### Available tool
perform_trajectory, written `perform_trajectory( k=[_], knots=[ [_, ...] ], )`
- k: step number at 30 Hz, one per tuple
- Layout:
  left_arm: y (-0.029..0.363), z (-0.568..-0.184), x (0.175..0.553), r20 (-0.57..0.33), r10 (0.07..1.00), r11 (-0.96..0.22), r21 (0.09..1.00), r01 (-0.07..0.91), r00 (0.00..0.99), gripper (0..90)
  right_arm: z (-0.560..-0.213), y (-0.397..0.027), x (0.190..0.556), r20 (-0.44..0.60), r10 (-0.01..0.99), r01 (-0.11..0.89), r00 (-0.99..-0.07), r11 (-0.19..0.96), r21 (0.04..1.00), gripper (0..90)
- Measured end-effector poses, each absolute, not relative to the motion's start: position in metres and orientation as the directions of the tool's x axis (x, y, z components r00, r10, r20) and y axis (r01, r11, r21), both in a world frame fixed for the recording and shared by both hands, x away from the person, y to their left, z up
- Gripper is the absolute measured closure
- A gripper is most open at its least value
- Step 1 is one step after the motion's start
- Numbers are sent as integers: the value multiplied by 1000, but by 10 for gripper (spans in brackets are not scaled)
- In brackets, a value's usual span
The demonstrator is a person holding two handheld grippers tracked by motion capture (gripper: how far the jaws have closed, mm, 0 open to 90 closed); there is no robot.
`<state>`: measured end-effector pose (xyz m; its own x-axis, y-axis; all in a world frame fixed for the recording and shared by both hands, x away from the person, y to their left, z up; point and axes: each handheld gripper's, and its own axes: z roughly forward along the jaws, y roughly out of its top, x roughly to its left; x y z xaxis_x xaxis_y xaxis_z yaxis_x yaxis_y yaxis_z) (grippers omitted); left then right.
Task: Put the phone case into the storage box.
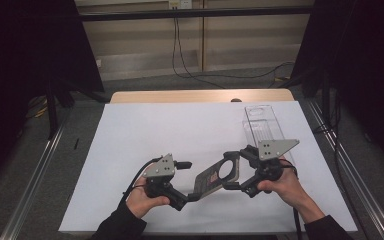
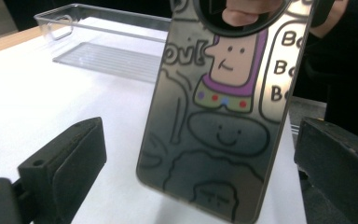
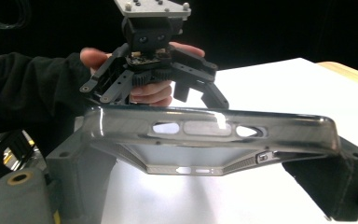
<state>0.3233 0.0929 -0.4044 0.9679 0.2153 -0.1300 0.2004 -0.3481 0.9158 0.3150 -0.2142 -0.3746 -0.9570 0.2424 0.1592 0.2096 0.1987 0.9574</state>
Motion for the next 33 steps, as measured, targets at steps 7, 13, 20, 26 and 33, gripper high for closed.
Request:
perform_trajectory(
  k=[7,13,20,26,33],
  knots=[
    [104,-402,323,-103,309,-300,933,199,945,21,-373,-218,314,164,279,222,-946,194,955,118],
    [116,-404,321,-57,421,-273,944,187,905,15,-372,-223,312,162,322,230,-933,184,956,118],
    [131,-408,320,-59,521,-218,956,199,852,10,-372,-230,313,171,378,249,-910,170,953,118],
    [142,-413,319,-54,583,-186,963,198,811,11,-372,-235,315,171,404,257,-898,167,952,119],
    [155,-418,312,-111,657,-94,969,228,745,16,-373,-242,317,179,449,277,-876,165,947,119]
  ],
)
